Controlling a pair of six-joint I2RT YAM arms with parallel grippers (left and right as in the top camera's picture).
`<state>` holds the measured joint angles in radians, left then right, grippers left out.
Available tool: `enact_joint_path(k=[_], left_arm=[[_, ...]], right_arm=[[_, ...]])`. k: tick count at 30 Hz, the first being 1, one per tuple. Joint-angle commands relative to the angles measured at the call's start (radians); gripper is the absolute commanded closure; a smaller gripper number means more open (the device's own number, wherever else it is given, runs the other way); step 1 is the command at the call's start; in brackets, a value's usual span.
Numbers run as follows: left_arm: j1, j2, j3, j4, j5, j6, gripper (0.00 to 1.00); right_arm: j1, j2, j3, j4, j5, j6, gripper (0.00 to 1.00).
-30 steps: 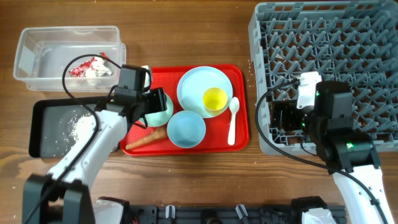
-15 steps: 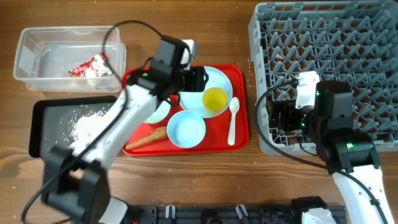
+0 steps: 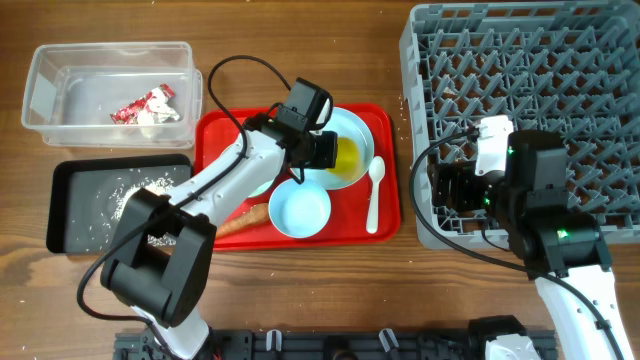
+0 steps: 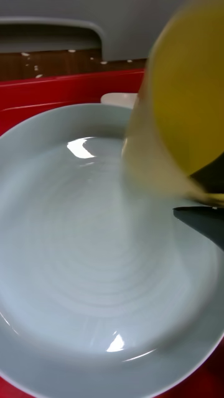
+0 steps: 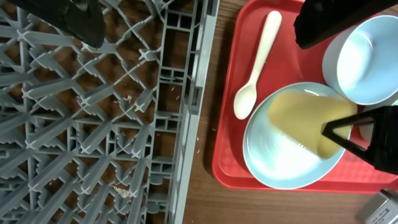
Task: Sort waste into correct bins and load items into the dishwasher rack
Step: 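Grasp the yellow cup on the blue plate with the left gripper and lift, then hand the yellow cup from the left gripper to the right gripper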
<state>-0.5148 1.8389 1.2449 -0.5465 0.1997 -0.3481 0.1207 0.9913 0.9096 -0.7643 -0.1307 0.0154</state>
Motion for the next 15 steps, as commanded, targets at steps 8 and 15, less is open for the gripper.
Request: enact_joint_path(k=[8,15], left_arm=[[0.188,-0.112,0.005,0.018,0.364,-0.001,0.96],[0.388,-0.128,0.005,0.057,1.011,-0.001,0.96]], right_arm=[[-0.004,0.011,0.019,0.054,0.119,0.109,0.00],[-0.004,0.199,0.019,0.322,-0.480,0.076,0.00]])
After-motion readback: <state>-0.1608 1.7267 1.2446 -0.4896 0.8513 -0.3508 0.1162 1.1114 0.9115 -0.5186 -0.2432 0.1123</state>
